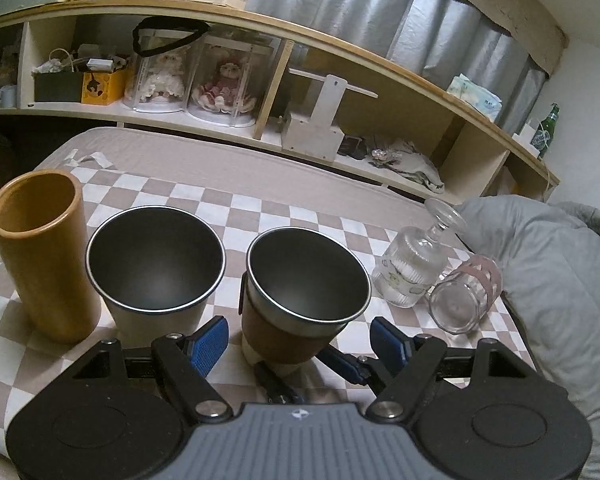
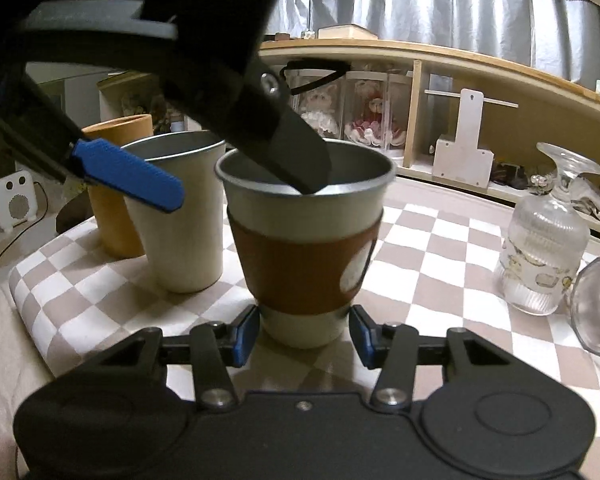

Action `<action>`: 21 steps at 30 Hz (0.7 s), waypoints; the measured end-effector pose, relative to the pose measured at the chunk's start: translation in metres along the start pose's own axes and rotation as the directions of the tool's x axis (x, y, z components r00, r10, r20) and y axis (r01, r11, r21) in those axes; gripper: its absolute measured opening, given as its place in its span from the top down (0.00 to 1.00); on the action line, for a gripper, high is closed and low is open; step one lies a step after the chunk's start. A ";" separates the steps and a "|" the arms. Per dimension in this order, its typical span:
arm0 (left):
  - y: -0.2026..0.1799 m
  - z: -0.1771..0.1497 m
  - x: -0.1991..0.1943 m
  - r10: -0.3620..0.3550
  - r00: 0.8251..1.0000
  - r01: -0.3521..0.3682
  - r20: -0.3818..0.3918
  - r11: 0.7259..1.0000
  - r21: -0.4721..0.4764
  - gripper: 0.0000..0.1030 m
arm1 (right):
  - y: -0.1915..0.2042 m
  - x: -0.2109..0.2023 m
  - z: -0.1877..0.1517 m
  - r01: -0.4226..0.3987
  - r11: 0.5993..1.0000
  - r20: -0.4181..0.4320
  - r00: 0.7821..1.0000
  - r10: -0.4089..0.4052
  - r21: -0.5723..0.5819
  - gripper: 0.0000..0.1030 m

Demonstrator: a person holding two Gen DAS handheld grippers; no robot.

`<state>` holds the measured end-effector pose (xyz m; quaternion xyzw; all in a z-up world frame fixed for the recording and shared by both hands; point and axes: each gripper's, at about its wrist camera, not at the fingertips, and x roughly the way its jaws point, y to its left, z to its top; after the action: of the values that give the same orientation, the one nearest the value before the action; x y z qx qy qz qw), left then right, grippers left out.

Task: Flip cup upright
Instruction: 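Lower the upright cup beside the grey tumbler and open both tools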

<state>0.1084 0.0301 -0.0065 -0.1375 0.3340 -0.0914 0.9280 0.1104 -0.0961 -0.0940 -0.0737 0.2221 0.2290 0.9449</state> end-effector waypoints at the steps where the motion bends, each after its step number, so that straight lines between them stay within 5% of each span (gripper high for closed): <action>1: 0.001 0.000 0.000 0.001 1.000 -0.001 0.001 1.000 -0.003 0.24 | 0.000 0.001 0.001 0.000 1.000 0.004 1.000 0.000 0.005 0.51; 11: 0.000 0.001 -0.007 0.014 1.000 -0.014 0.023 1.000 0.011 0.24 | -0.001 0.005 0.003 -0.017 1.000 0.001 1.000 0.017 0.022 0.52; 21: -0.013 -0.005 -0.039 0.086 0.987 -0.103 0.137 0.987 0.122 0.24 | -0.012 -0.038 0.017 0.022 0.999 -0.024 1.000 -0.021 0.044 0.38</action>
<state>0.0744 0.0266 0.0169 -0.0670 0.2718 -0.0594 0.9582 0.0922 -0.1175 -0.0610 -0.0576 0.2372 0.2132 0.9460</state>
